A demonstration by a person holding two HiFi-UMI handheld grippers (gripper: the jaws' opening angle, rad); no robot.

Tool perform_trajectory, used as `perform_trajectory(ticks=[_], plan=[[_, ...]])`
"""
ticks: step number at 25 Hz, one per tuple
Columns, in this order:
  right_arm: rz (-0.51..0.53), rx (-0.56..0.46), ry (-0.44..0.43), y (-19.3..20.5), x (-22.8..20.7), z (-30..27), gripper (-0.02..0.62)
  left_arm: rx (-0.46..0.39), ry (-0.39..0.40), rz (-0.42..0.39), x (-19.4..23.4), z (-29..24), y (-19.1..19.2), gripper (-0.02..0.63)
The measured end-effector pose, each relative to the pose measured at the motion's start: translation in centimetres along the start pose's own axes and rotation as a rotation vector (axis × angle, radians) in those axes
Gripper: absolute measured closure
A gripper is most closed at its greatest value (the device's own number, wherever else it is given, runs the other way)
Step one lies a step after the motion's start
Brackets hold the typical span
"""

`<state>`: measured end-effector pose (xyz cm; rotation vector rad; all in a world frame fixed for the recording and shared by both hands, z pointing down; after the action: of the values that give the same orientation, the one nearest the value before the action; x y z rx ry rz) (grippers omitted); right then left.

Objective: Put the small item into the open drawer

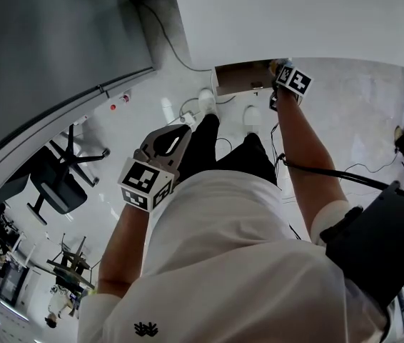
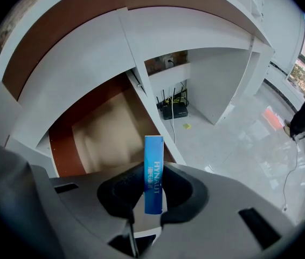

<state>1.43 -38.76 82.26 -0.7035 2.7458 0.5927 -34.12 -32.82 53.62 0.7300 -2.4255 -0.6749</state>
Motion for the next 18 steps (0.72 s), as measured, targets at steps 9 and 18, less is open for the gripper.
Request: perform_trajectory(ticks=[9, 18], plan=[[0.008, 0.018, -0.022, 0.5, -0.9, -0.4, 0.488, 0.009, -0.003, -0.004, -0.4, -0.7, 0.1, 0.575], [0.018, 0.013, -0.090, 0.5, -0.7, 0.3, 0.437, 0.003, 0.013, -0.017, -1.8, -1.2, -0.6, 0.575]])
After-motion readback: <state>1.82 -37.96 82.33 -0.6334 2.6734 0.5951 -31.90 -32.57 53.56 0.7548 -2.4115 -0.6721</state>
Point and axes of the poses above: the fingertips, and each gripper's own axes: z backward along the fingers, x to its left, y out of its underside, the point moved 4 cm from there along z, backward along the fingers, and after that the axes turned 9 degrees about -y, right-handed, at the moved point
